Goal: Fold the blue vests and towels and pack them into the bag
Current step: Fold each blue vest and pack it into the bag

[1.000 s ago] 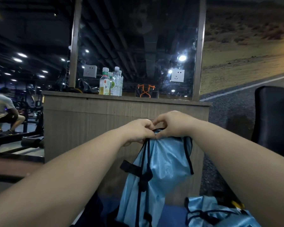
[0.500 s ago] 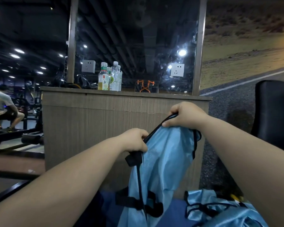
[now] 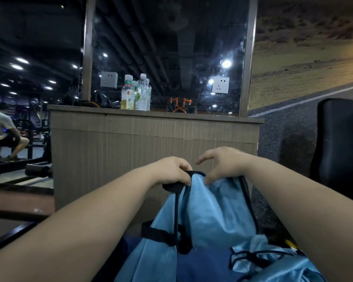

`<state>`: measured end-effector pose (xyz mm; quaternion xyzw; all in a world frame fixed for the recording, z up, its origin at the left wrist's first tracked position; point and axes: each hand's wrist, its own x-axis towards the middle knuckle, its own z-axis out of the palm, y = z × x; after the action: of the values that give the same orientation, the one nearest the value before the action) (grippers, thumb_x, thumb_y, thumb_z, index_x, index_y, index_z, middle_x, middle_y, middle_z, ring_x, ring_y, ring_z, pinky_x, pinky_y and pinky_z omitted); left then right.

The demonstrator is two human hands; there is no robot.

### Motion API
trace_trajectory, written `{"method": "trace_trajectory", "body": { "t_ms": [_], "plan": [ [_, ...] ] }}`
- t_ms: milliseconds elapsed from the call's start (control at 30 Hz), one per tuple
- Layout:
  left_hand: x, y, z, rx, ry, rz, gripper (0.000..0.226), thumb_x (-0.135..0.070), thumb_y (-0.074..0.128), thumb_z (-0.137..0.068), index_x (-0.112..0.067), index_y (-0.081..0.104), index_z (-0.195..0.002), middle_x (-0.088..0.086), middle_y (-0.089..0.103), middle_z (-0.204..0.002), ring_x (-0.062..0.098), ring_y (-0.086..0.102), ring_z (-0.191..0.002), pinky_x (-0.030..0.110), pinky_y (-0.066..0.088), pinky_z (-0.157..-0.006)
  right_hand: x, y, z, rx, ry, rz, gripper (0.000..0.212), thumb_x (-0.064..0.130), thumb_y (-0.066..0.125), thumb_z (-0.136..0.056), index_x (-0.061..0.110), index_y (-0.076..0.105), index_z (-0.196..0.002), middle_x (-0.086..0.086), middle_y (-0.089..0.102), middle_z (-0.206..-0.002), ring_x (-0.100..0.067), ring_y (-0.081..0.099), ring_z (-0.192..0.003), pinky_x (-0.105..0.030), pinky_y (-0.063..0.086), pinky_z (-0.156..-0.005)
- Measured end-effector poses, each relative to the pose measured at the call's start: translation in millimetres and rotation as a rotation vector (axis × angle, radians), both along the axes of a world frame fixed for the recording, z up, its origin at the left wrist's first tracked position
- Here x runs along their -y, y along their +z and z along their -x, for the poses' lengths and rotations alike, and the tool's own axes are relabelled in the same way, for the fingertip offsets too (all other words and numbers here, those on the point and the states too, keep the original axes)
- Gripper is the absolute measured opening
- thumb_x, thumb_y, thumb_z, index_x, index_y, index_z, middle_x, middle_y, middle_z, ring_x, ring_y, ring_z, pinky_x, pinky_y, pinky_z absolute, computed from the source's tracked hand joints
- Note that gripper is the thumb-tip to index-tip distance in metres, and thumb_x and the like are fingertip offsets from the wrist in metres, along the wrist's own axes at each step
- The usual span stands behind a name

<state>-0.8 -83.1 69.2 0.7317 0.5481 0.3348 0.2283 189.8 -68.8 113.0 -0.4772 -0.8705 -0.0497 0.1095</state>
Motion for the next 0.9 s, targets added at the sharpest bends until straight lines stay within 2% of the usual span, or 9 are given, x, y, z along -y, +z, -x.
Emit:
{"method": "trace_trajectory", "body": {
  "t_ms": [67, 100, 133, 200, 300, 400, 533, 767, 900],
  "plan": [
    [-2, 0, -4, -0.023, -0.008, -0.025, 0.015, -0.013, 0.074, -0.075, -0.025, 0.068, -0.082, -0.002, 0.066, -0.078, 0.013, 0.062, -0.069, 0.025, 0.049, -0.058, 1, -6, 10, -0.235, 0.136, 0.274, 0.063, 0.041, 0.078, -0.071, 0.037, 0.054, -0.129, 0.014, 0.06, -0.124, -0.009, 0.058, -0.107, -0.033, 0.049, -0.094],
    [-3, -1, -4, -0.043, -0.012, -0.038, 0.016, -0.013, 0.074, -0.075, -0.027, 0.068, -0.081, -0.003, 0.066, -0.081, 0.013, 0.061, -0.071, 0.025, 0.049, -0.06, 2, -9, 14, -0.28, 0.137, 0.321, 0.059, 0.037, 0.075, -0.072, 0.035, 0.054, -0.128, 0.008, 0.064, -0.116, -0.01, 0.061, -0.091, -0.034, 0.053, -0.079],
    [-2, -2, -5, -0.06, -0.015, -0.048, 0.018, -0.012, 0.074, -0.075, -0.027, 0.067, -0.082, -0.003, 0.065, -0.083, 0.012, 0.061, -0.073, 0.025, 0.049, -0.062, 3, -12, 18, -0.285, 0.116, 0.325, 0.054, 0.031, 0.072, -0.075, 0.034, 0.054, -0.126, 0.003, 0.065, -0.108, -0.011, 0.058, -0.076, -0.03, 0.049, -0.064],
    [-3, -6, -4, -0.047, -0.025, -0.059, 0.021, -0.009, 0.073, -0.075, -0.025, 0.064, -0.084, 0.001, 0.067, -0.087, 0.012, 0.062, -0.07, 0.025, 0.049, -0.058, 6, -16, 23, -0.226, 0.055, 0.261, 0.042, 0.022, 0.065, -0.081, 0.028, 0.056, -0.121, 0.002, 0.061, -0.091, -0.009, 0.05, -0.065, -0.024, 0.039, -0.056],
    [-4, -11, -3, 0.02, -0.033, -0.073, 0.026, -0.008, 0.075, -0.074, -0.021, 0.057, -0.086, 0.003, 0.065, -0.083, 0.014, 0.061, -0.061, 0.026, 0.049, -0.053, 6, -19, 27, -0.159, 0.019, 0.174, 0.025, 0.019, 0.057, -0.087, 0.017, 0.065, -0.111, 0.0, 0.061, -0.085, -0.01, 0.051, -0.068, -0.024, 0.04, -0.058],
    [-6, -16, -3, 0.086, -0.055, -0.093, 0.037, -0.013, 0.081, -0.071, -0.023, 0.05, -0.09, 0.0, 0.065, -0.083, 0.014, 0.061, -0.067, 0.029, 0.051, -0.059, 9, -17, 31, -0.112, -0.002, 0.111, 0.02, 0.021, 0.05, -0.091, 0.016, 0.066, -0.103, 0.002, 0.057, -0.079, -0.009, 0.049, -0.06, -0.024, 0.039, -0.054],
    [-5, -20, -2, 0.142, -0.08, -0.076, 0.042, -0.013, 0.081, -0.074, -0.02, 0.046, -0.097, -0.001, 0.065, -0.087, 0.014, 0.06, -0.071, 0.027, 0.052, -0.061, 9, -17, 29, -0.053, -0.01, 0.01, 0.009, 0.032, 0.064, -0.08, 0.026, 0.06, -0.075, 0.006, 0.057, -0.071, -0.012, 0.055, -0.062, -0.025, 0.041, -0.054],
    [-4, -29, 9, 0.273, -0.205, 0.052, 0.05, -0.011, 0.085, -0.069, -0.017, 0.051, -0.105, -0.001, 0.059, -0.094, 0.01, 0.061, -0.077, 0.025, 0.051, -0.066, 6, -19, 21, 0.029, 0.088, -0.089, 0.018, 0.04, 0.07, -0.08, 0.028, 0.065, -0.092, 0.01, 0.059, -0.08, -0.012, 0.056, -0.081, -0.028, 0.043, -0.065],
    [-4, -35, 17, 0.137, -0.201, 0.053, 0.06, -0.008, 0.084, -0.066, -0.022, 0.051, -0.115, 0.0, 0.062, -0.104, 0.015, 0.062, -0.098, 0.033, 0.054, -0.089, 0, -17, 17, 0.023, 0.092, -0.108, 0.023, 0.046, 0.077, -0.074, 0.032, 0.062, -0.086, 0.013, 0.06, -0.081, -0.01, 0.056, -0.082, -0.028, 0.044, -0.067]
  ]
}}
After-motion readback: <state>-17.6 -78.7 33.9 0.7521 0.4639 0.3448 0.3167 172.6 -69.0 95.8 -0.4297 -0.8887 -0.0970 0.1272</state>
